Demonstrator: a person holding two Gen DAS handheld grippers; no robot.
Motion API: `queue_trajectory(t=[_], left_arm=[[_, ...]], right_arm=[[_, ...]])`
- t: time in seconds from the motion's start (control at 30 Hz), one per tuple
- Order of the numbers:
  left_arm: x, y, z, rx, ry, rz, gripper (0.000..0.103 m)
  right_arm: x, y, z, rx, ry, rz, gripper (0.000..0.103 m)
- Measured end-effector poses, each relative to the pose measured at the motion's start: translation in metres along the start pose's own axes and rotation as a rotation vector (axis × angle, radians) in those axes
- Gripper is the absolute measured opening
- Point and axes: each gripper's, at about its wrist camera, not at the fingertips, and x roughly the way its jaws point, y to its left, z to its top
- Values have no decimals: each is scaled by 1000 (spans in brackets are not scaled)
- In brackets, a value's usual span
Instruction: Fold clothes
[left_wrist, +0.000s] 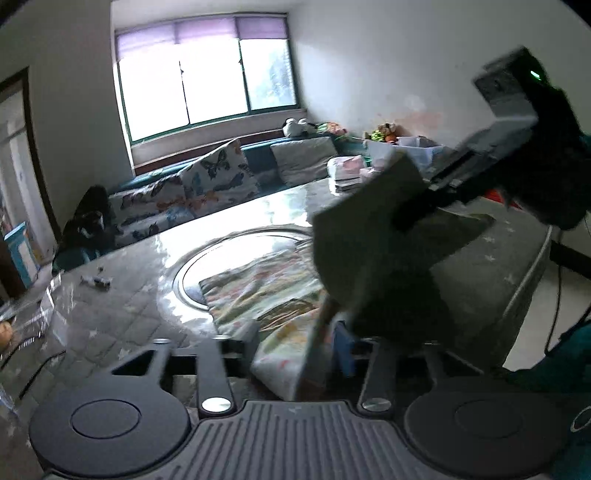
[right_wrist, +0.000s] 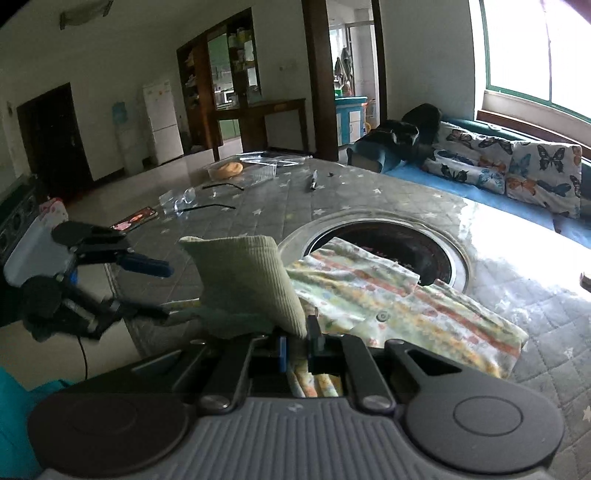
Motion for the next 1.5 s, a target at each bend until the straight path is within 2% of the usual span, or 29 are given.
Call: queue_trajectory(t=[0.13,0.2,0.23,0.27,0.3,0.4,0.53,0.63,0.77,0.97,1.07,1.3,1.37,1.5], left_arm=[[7,-10,-5,52,6,6,55],[13,-12,-10,82,17,17,52],[16,-14,-13,98,22,22,45],[19,-14,-14,110,28,28,27],[21,-14,-16,121,34,35,16],[14,-10,-16,110,21,21,7],[-11,-10,-8,128,-8,-25,6],[-11,-2,1,104,-15,-25,6],[10,18,21,24,-19,-15,7],[61,42,53,-17,-14,5,7],[95,57,63,-51,30,15,7],[179,95,58,-158,210,5,7],[191,98,53,-180,240,9,7],[195,99,47,-187,255,21,13]], right_arm=[[1,-1,0,6,-4,-8,9],[1,-1,-1,6,-8,-10,9],[0,0,-3,6,-9,-11,9],[-1,1,-4,6,-11,-13,9],[-2,1,-6,7,-14,-14,9],[-9,7,-12,4,-24,-6,9],[-28,20,-13,-29,-41,28,8],[-30,20,-9,-42,-34,27,8],[-19,-1,1,-8,-24,1,8],[4,-44,28,33,-8,-35,8],[28,-73,41,44,15,-56,8],[101,-123,42,145,100,-110,12],[111,-130,35,172,99,-144,21],[96,-136,22,202,69,-206,22]])
